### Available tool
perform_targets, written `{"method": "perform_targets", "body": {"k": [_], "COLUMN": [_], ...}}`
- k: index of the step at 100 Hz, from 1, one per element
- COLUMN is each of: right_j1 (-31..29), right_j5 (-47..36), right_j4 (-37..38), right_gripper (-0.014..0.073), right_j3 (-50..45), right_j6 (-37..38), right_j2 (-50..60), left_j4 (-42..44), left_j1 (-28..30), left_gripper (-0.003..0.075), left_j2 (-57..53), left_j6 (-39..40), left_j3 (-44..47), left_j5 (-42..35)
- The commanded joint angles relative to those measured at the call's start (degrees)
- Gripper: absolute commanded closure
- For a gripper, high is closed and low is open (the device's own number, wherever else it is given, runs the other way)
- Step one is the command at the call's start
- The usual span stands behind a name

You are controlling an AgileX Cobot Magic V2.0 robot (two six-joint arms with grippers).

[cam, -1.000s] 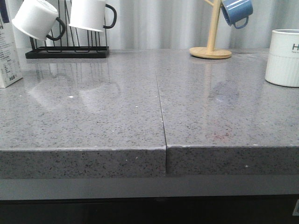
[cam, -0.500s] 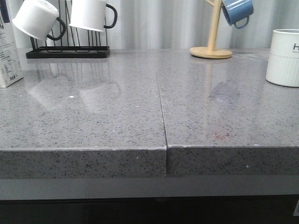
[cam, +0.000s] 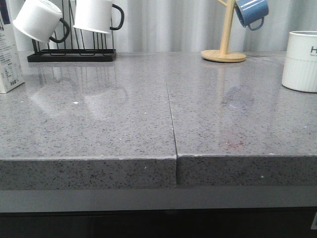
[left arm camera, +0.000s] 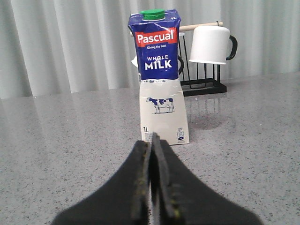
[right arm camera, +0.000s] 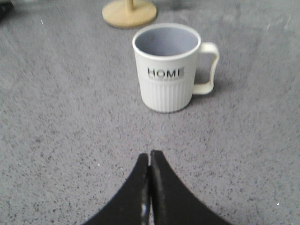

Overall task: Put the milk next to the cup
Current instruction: 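Move the right gripper forward toward the white HOME mug, then grasp the white HOME mug by its handle with the right gripper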

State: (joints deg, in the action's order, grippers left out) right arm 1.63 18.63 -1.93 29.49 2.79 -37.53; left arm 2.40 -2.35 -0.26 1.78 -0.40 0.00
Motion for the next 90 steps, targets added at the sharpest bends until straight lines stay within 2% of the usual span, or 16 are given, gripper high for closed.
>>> {"method": "perform_targets", "body": {"k": [1,10,27,34,50,61,79,90], "right_j1": [-0.2,-0.2,-0.2,-0.2,-0.3,-2.4,-9.0,-11.6], "right_j5": [-4.7,-3.8,-3.4,-5.4,-14.2,-20.7,-21.5,-25.1], "right_j4": [-0.3,-0.3,-0.3,-0.3,-0.3,-0.4,-1.2,-1.2], "right_gripper": [0.0701,0.0614,0.0256,0.0161,0.0147,0.0147,0.0147,0.0147], "right_j3": [2.1,2.1,2.1,2.1,2.1,2.1,3.2,3.2], "right_j6": [-0.2,-0.2,-0.2,-0.2,-0.2,-0.2,-0.2,-0.3], "right_j2": [-3.0,-4.8,-5.3,-5.8,-8.2,-10.5,-16.4,-20.3], "left_j4": [-0.2,-0.2,-0.2,-0.2,-0.2,-0.2,-0.2,-0.2], "left_j1": [0.1,0.1,0.1,0.1,0.1,0.1,0.1,0.1], "left_gripper": [0.0741,0.0741,0.0741,0.0741,0.0741,0.0741,0.0741,0.0741], "left_j2": [-1.9,-1.9,-1.9,-1.9,-1.9,-1.9,-1.9,-1.9], "left_j6": [0.4,0.4,0.4,0.4,0.4,0.4,0.4,0.4], "left_j3": [2.9,2.9,2.9,2.9,2.9,2.9,2.9,2.9], "left_j5": [-4.0,-4.0,-4.0,-4.0,-4.0,-4.0,-4.0,-4.0]}}
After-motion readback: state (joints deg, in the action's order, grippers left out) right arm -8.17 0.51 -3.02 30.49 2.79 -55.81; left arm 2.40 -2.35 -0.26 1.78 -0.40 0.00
